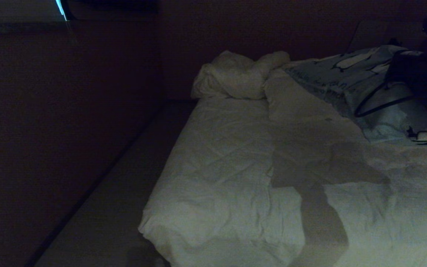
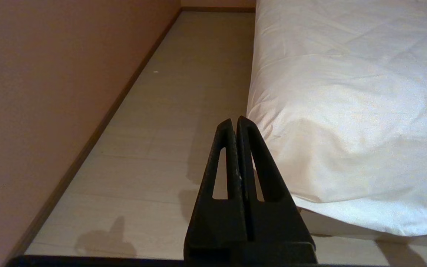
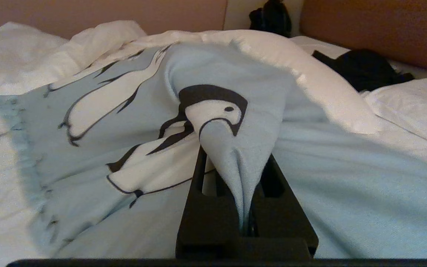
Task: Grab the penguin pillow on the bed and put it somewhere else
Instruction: Move to the head of the bed
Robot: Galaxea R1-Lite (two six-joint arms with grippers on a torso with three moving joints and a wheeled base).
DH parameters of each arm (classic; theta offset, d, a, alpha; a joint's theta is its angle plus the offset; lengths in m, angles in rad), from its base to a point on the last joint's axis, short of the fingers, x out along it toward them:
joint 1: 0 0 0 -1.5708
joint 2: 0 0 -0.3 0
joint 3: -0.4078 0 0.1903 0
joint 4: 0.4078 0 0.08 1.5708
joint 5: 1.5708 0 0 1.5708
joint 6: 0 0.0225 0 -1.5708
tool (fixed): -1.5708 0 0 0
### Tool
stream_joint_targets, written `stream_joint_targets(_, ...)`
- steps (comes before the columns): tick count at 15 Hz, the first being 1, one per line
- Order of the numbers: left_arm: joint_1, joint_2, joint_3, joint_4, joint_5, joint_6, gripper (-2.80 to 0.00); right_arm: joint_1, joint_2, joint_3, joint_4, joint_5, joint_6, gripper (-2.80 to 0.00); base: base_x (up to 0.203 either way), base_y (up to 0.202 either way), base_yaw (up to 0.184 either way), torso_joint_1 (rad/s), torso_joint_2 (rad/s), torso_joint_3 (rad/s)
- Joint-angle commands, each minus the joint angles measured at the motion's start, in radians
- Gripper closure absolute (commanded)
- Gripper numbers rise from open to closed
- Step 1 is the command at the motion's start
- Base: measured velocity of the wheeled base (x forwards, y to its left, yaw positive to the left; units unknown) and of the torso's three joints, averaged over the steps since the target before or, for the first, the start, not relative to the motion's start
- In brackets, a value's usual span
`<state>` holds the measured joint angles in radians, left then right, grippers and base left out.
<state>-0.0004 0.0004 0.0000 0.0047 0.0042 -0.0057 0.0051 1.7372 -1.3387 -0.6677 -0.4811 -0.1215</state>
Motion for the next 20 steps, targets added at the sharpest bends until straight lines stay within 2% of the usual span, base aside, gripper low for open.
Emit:
stream_joint_targets(1, 0.0, 0.0, 0.002, 0.0, 0.0, 0.0, 0.0, 0.0, 0.0, 0.0, -0.005, -0.002, -0.001, 0.0, 0.0, 0.0, 0.0, 0.0, 0.0, 0.0)
stream_joint_targets(5, 0.0, 0.0, 0.002, 0.0, 0.0, 0.0, 0.0, -0.001, 0.001, -0.002, -0.006, -0.002, -0.001, 0.0, -0.002, -0.091, 0.004, 0.003, 0.0, 0.003)
stream_joint_targets(20, -0.001, 0.0, 0.002, -0.003, 0.0, 0.003, 0.0, -0.002, 0.007, -0.008, -0.004, 0.001, -0.001, 0.0, 0.0, -0.195, 0.0, 0.001, 0.0, 0.002)
